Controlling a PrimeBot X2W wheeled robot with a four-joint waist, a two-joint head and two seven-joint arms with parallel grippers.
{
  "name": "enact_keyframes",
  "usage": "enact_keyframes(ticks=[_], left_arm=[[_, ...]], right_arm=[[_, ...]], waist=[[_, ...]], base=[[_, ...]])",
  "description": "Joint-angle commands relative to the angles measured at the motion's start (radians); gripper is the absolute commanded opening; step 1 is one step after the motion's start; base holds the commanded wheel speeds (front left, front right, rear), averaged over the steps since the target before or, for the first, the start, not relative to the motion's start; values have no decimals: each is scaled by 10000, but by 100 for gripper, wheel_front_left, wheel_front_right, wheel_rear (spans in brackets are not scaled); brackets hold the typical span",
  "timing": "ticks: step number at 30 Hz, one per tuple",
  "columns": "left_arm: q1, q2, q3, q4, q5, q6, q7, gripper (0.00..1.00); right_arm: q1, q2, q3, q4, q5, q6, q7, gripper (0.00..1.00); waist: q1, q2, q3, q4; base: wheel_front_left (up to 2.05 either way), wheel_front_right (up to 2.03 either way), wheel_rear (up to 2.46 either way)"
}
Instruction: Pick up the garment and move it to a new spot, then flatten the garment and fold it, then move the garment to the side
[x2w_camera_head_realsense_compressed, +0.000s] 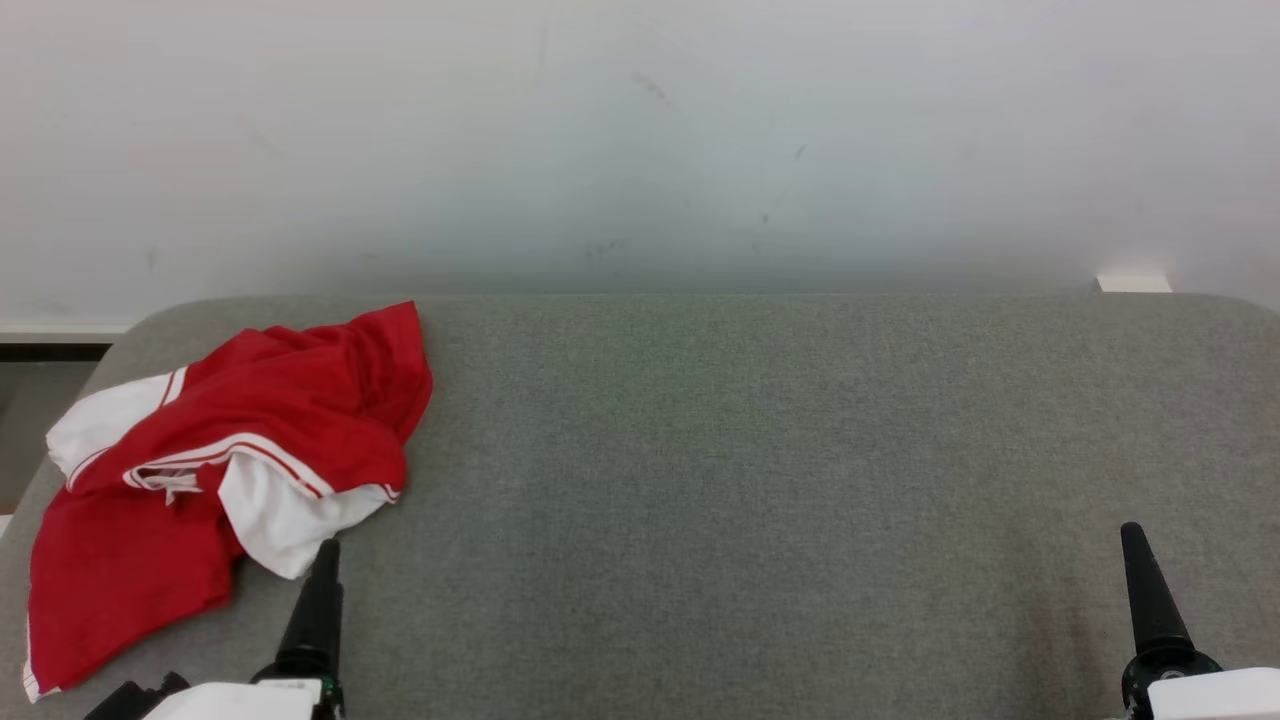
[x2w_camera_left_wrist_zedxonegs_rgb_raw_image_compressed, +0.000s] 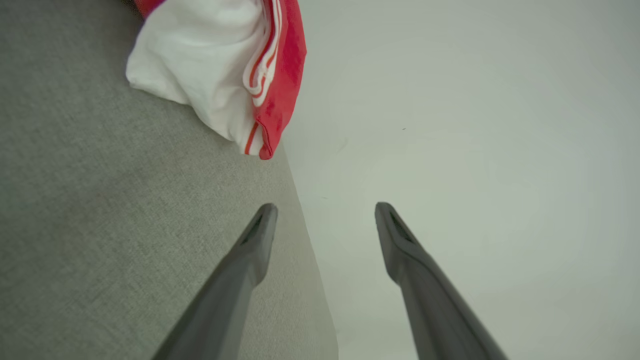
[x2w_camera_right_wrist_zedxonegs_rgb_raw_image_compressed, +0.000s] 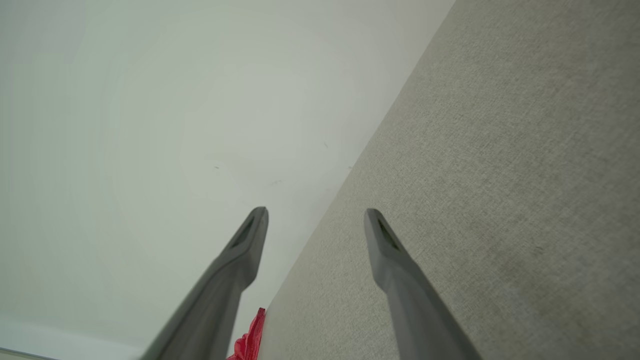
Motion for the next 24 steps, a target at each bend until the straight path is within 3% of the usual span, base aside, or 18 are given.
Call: enact_keyframes(ticks=[1,24], left_arm=[[-108,57,-37,-230,506,50,-122,100],[-70,269,-349,-655,5542,334,-1005,100]], right_arm=[[-44,-145,83,-252,-517,-3,-119,100],[68,-689,902,-329,-4563,-7,-1003,100]], waist=[[0,0,-2,3],[0,0,-56,44]], base=[[0,0,0],[0,0,0]])
